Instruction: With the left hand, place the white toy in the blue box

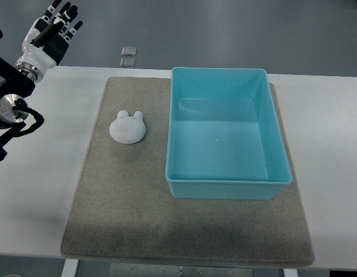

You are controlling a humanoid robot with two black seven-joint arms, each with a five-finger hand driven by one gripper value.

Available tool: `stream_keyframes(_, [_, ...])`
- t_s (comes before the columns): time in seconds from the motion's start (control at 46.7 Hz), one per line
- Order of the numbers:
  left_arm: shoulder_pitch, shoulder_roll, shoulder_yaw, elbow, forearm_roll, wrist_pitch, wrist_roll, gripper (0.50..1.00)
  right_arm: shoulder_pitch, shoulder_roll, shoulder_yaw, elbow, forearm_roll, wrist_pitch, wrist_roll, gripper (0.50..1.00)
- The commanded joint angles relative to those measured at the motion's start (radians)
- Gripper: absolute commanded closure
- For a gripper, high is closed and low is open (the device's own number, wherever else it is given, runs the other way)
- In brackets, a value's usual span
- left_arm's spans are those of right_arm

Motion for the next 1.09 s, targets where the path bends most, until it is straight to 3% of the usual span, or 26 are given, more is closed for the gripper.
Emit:
stream_keyframes(0.0, [0.001,0.000,-0.003,0.001,0.053,0.011,-0.014,0.501,0.000,0.000,0.000,0.001,0.001,-0.001,0.000,0.564])
stream_keyframes(0.364, [0.011,0.003,0.005,0.023,0.169,0.014,-0.040,0.504,0.000,0.000,0.000,-0.001,-0.001,0.001,0.000,0.564])
stream_keyframes(0.642, [0.009,0.067,0.035,-0.003,0.761,0.011,-0.039,0.504,0.000,0.000,0.000,-0.001,-0.001,0.001,0.000,0.564])
stream_keyframes(0.921, [0.006,0.207,0.127,-0.150,0.998,0.019,-0.037,0.506,0.000,0.000,0.000,0.001,0.001,-0.001,0.000,0.564])
stream_keyframes(1.071, [0.006,0.256,0.202,-0.219,1.042,0.083,-0.037,0.506,0.000,0.000,0.000,0.001,-0.001,-0.001,0.000,0.564])
